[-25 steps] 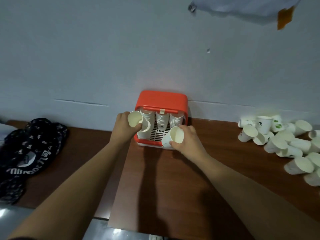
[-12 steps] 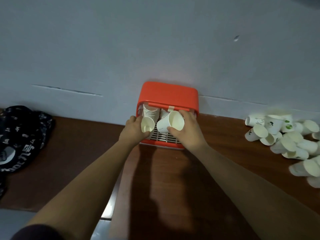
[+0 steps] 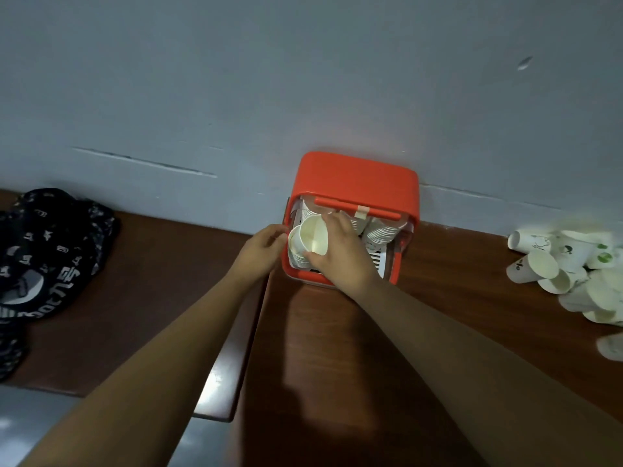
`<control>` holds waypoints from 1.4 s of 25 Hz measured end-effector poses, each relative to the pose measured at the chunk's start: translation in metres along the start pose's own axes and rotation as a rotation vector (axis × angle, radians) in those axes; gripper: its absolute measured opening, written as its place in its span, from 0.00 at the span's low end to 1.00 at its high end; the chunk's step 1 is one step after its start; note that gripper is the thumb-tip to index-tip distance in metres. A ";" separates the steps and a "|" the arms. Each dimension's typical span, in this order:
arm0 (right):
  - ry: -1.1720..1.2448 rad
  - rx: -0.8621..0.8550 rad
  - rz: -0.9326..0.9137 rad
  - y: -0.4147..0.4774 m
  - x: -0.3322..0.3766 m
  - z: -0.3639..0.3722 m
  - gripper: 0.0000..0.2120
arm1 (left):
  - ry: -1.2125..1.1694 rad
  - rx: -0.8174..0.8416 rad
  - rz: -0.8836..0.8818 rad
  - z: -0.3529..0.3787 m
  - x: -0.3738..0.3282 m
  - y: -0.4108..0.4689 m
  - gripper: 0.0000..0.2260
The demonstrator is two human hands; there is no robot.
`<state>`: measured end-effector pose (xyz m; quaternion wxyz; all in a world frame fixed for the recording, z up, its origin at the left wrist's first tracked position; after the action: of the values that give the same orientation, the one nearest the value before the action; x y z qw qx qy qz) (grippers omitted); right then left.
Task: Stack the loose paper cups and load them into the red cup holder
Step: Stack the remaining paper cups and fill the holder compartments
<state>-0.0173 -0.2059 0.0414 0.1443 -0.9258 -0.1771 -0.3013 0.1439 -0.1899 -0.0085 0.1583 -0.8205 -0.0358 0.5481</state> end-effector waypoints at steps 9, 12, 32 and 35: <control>-0.038 0.025 0.012 0.011 -0.019 0.017 0.30 | -0.166 0.166 0.120 0.014 0.008 0.007 0.18; 0.154 0.092 0.077 0.010 -0.032 0.029 0.31 | -0.057 0.164 0.122 0.014 0.014 0.012 0.20; 0.031 0.090 0.436 -0.132 -0.167 -0.051 0.26 | 0.473 0.292 -0.159 0.109 -0.023 -0.030 0.13; 0.007 0.123 0.570 -0.180 -0.238 -0.096 0.29 | 0.585 0.370 -0.036 0.182 -0.083 -0.013 0.13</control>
<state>-0.3200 -0.1379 -0.0002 0.2794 -0.9268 0.0728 -0.2404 -0.0534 -0.1561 0.0052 0.3177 -0.8994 0.0966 0.2842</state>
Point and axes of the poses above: each hand's wrist, its own y-axis towards the middle knuckle, its own z-axis out of the palm, x = y × z, the point moved 8 cm from there along y, towards the middle knuckle, and after that the axes turned 12 degrees about x, right-handed, at the moved point
